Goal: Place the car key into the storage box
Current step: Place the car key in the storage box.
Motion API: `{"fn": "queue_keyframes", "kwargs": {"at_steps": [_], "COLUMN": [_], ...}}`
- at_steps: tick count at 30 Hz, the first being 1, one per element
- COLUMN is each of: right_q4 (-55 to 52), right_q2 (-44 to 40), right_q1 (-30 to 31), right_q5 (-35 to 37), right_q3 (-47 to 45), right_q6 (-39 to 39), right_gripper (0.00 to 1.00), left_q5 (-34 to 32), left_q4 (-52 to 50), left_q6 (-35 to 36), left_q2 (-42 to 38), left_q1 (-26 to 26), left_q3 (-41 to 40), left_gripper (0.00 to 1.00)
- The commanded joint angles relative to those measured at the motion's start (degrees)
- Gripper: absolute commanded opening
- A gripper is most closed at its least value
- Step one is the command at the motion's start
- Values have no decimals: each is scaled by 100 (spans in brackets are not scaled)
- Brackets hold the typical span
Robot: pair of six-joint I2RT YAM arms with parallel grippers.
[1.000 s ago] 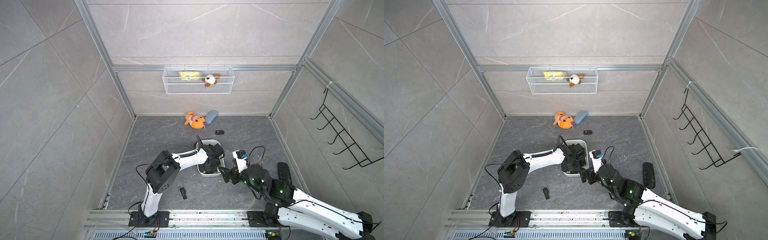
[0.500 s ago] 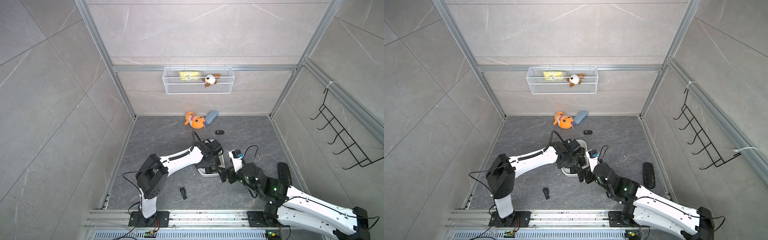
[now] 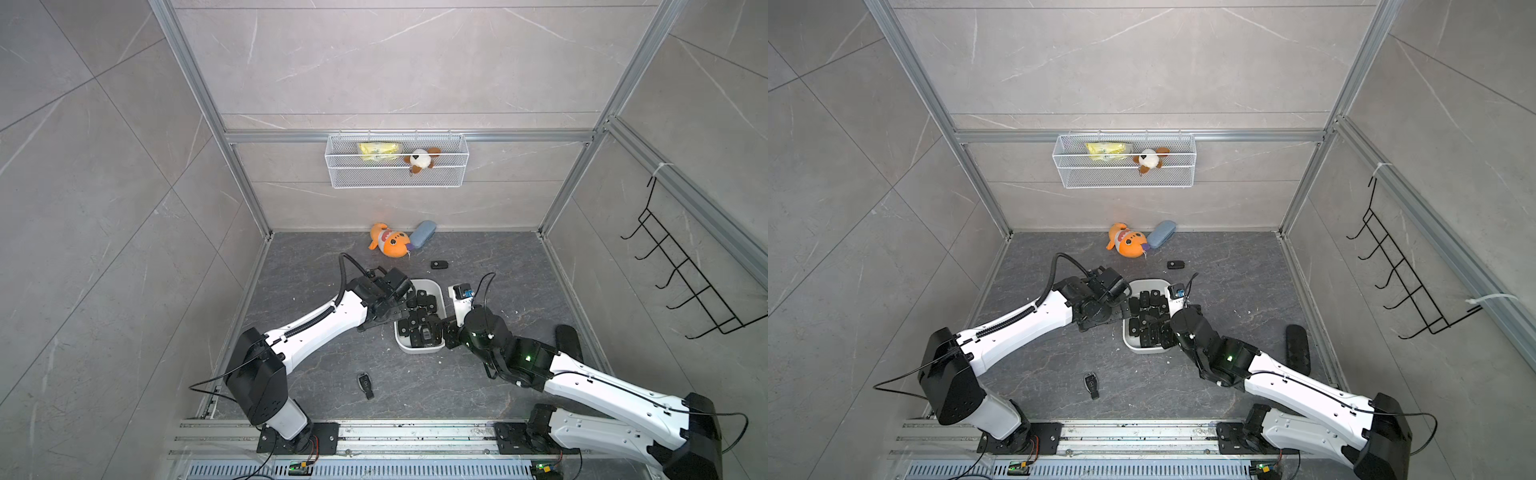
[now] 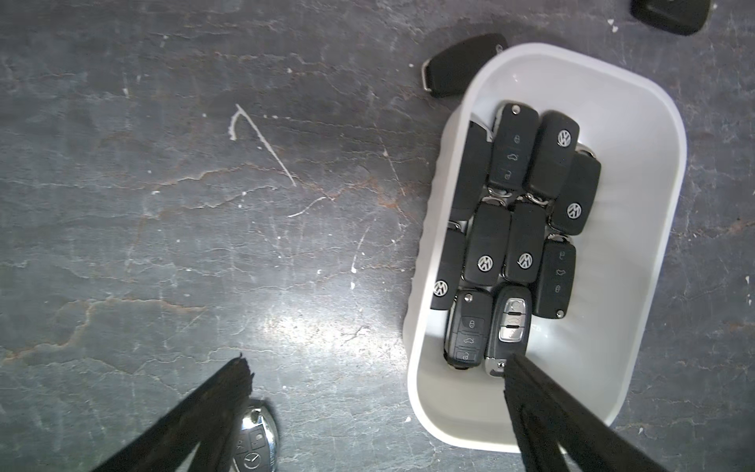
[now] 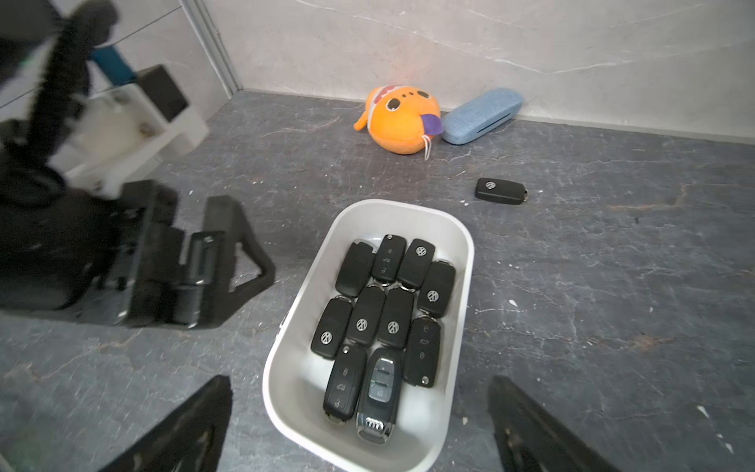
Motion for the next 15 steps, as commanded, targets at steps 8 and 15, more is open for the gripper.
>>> {"fn": "queue_keyframes", "kwargs": {"at_steps": [8, 15], "right_q4": [-214, -124], "right_q2": [1570, 2987], "right_q1": [-1222, -1975], "right_q5": [-529, -812], "right_q3": [1101, 1997], "right_q6": [557, 836], "right_gripper": [100, 100], "left_q5": [196, 557], "left_q4": [250, 557], "left_q6": [617, 1029], "left_q2": [-572, -756], "left_q1": [433, 812], "left_q3": [-238, -426], "left_gripper": [100, 100]}}
